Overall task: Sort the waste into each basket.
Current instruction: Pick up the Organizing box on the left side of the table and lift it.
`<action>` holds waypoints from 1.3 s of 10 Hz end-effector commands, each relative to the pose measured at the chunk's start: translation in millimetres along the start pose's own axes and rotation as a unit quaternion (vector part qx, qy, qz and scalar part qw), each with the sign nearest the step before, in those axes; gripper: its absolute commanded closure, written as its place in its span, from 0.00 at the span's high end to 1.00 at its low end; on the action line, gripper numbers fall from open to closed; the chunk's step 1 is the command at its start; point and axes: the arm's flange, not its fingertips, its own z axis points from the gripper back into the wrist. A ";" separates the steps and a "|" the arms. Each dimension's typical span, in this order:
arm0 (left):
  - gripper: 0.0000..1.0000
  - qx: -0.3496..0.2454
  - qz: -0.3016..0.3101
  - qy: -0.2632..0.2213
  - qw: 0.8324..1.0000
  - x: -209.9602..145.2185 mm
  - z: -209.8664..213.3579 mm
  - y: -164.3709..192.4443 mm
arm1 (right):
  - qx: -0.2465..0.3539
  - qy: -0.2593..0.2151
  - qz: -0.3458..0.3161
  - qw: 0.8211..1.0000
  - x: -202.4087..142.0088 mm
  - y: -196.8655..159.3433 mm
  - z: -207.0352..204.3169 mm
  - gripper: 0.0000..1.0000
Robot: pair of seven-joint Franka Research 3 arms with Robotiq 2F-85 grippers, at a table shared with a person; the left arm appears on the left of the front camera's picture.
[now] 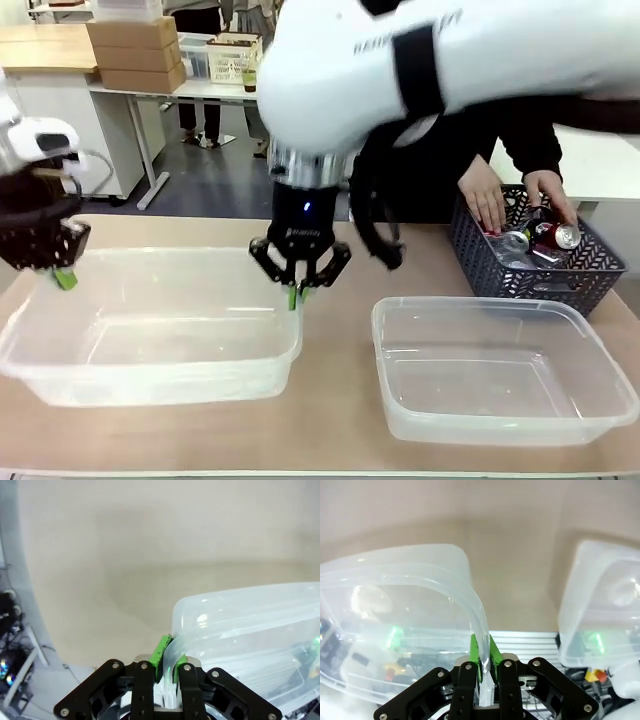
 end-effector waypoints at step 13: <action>0.07 -0.046 -0.069 0.006 0.997 43.1 29.6 -183.4 | 0.003 -0.032 0.003 0.999 -32.9 -179.3 83.6 0.06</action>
